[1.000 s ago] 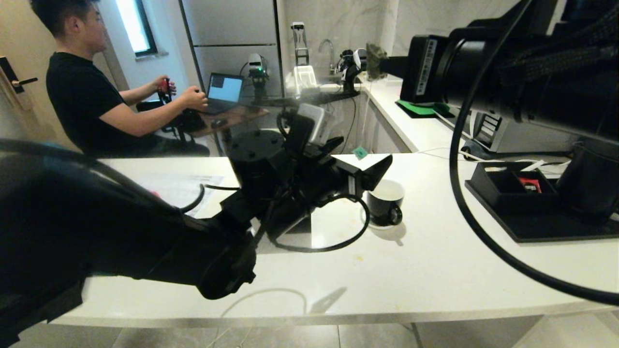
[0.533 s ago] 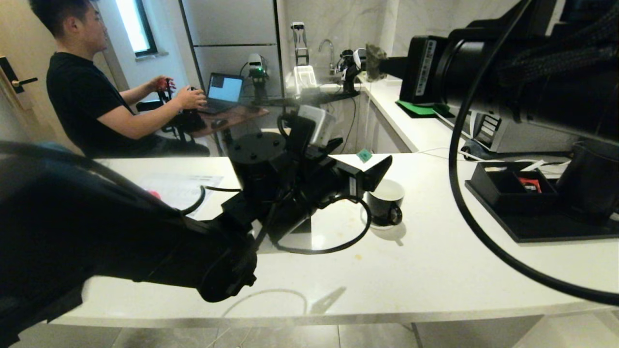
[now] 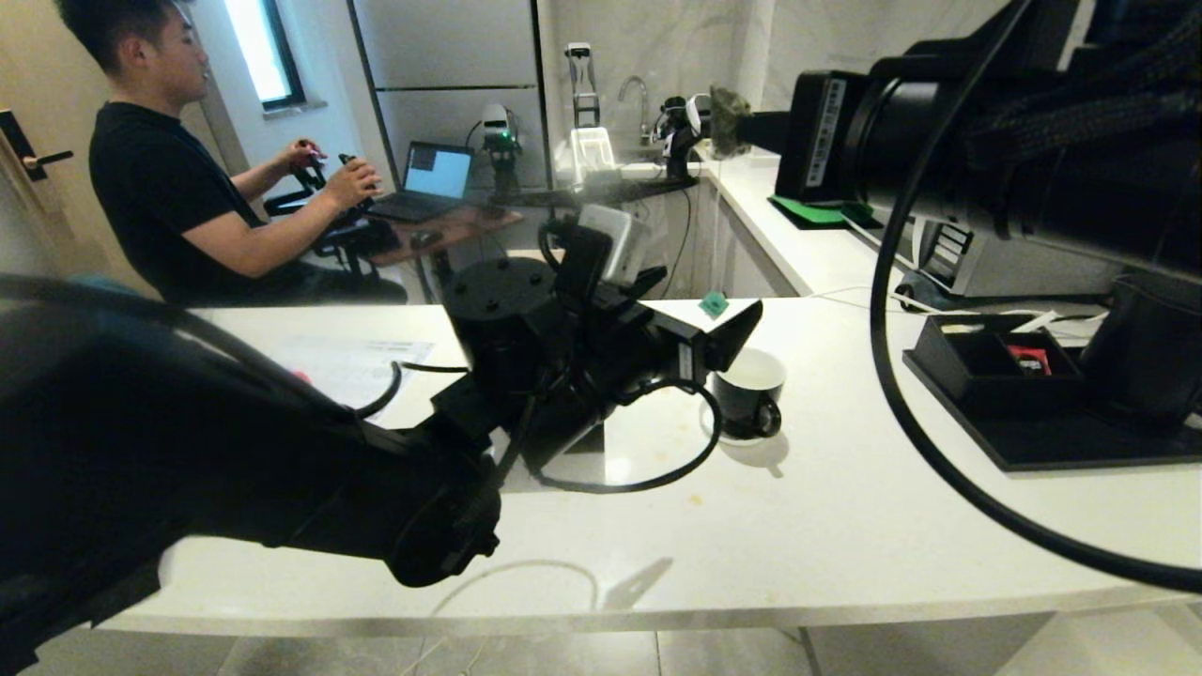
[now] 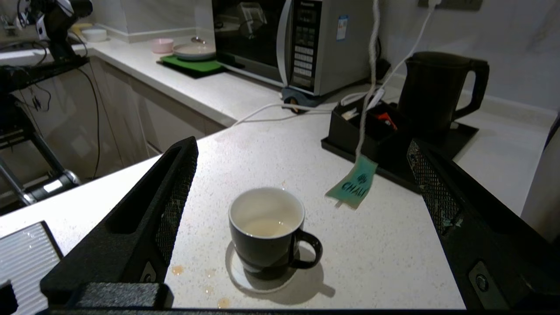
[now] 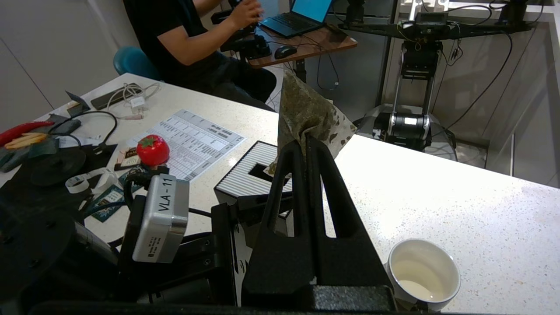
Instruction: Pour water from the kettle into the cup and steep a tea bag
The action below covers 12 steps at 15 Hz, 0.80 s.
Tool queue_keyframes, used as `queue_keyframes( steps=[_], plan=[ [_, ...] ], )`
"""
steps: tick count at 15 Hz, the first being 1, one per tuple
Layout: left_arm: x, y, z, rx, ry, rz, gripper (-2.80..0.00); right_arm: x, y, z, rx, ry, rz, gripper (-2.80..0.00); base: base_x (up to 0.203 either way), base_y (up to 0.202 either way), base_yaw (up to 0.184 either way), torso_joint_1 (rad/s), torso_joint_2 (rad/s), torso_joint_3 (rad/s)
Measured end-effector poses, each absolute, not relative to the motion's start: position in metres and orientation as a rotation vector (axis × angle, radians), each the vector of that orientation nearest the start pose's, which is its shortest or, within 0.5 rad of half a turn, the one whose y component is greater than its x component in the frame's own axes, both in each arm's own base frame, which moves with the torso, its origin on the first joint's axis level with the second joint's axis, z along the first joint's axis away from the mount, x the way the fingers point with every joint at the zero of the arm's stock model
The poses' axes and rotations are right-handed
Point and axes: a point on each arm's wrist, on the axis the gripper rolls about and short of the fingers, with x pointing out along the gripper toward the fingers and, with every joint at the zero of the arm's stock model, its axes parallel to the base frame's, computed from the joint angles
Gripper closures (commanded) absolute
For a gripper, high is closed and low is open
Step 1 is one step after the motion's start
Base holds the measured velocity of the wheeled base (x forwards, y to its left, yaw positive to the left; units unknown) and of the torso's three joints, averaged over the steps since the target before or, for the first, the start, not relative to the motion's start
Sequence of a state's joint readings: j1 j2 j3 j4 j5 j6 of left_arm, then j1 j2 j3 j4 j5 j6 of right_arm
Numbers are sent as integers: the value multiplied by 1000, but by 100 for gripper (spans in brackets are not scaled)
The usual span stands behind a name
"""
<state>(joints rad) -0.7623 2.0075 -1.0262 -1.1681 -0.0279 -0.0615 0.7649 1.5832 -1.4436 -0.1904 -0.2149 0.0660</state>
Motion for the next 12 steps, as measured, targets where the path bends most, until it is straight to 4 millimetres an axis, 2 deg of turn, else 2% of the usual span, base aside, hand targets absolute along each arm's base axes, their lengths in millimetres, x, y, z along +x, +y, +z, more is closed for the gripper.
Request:
queue_keyframes(
  steps=[3, 4, 12],
  plan=[
    [280, -269, 188, -135, -175, -792, -280, 212, 197, 356, 88, -27, 551, 0, 0, 0, 0, 0, 0, 0],
    [281, -269, 187, -135, -174, -793, 0, 212, 197, 356, 88, -27, 551, 0, 0, 0, 0, 0, 0, 0],
    [281, -270, 186, -134, -173, -793, 0, 212, 197, 356, 88, -27, 551, 0, 0, 0, 0, 0, 0, 0]
  ],
)
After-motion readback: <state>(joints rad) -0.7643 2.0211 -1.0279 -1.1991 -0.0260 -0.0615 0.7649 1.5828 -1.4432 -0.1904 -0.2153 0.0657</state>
